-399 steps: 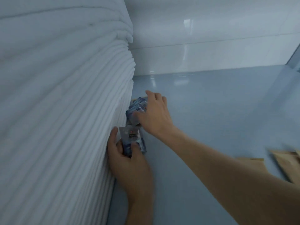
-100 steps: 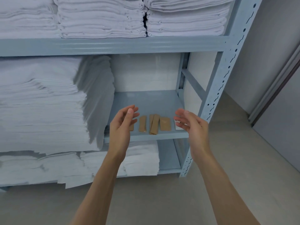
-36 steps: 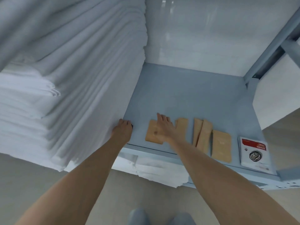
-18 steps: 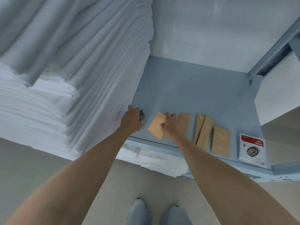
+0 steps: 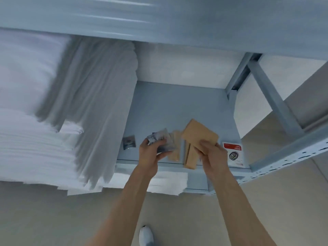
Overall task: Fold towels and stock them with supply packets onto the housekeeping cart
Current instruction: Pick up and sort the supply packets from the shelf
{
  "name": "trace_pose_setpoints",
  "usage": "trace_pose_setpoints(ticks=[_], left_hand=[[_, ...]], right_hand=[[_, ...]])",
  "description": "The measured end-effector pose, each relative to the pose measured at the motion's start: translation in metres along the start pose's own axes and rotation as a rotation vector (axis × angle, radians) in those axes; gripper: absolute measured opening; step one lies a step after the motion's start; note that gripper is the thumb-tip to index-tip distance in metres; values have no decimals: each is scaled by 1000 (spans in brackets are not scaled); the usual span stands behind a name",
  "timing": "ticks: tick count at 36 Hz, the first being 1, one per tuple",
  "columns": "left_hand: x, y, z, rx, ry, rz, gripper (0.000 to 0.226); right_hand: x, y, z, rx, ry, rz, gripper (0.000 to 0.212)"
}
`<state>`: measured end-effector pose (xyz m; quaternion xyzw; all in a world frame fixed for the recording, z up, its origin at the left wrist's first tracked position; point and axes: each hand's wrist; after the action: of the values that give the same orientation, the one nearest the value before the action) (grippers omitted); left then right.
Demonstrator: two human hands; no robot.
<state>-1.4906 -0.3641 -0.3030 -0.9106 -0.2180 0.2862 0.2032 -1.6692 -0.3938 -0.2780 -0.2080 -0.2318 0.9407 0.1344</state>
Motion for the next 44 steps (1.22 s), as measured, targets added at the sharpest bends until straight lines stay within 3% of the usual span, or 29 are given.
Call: trace_pose_setpoints(ticks=[9, 14, 22, 27, 30, 35, 37, 39, 41, 44], left_hand=[[-77, -103, 54, -9, -131, 216, 38], [-76, -126, 79, -75, -60, 175, 34], [-31, -94, 56, -109, 309, 32, 35], [9, -37, 33, -100, 494, -61, 19], [37, 15, 25, -139, 787, -174, 40], [85, 110, 18, -190, 1313, -120, 46], [102, 141, 18, -259, 1481, -144, 37], [112, 166, 18, -318, 1635, -116, 5], [120, 191, 22, -338, 1733, -103, 17], [121, 212, 21, -311, 1760, -117, 55]], right_hand=[[107, -82, 32, 62, 205, -63, 40], [152, -102, 25, 25, 180, -53, 43], [101, -81, -5, -135, 110, 60, 38], [30, -41, -41, -199, -28, 126, 35], [-6, -5, -66, -233, -90, 138, 37], [-49, 65, -109, -227, -157, 124, 25], [-60, 90, -127, -202, -179, 124, 26], [-68, 110, -143, -181, -210, 137, 28], [-71, 124, -158, -178, -215, 160, 31], [-69, 136, -171, -163, -178, 169, 66]])
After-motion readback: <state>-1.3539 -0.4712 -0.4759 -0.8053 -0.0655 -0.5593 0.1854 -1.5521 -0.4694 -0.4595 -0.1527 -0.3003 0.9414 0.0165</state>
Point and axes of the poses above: each hand's wrist, its own y-axis towards the middle knuckle, its own x-axis out of the back of the hand, z = x × y, and after that the axes turned 3 degrees about -z, right-handed
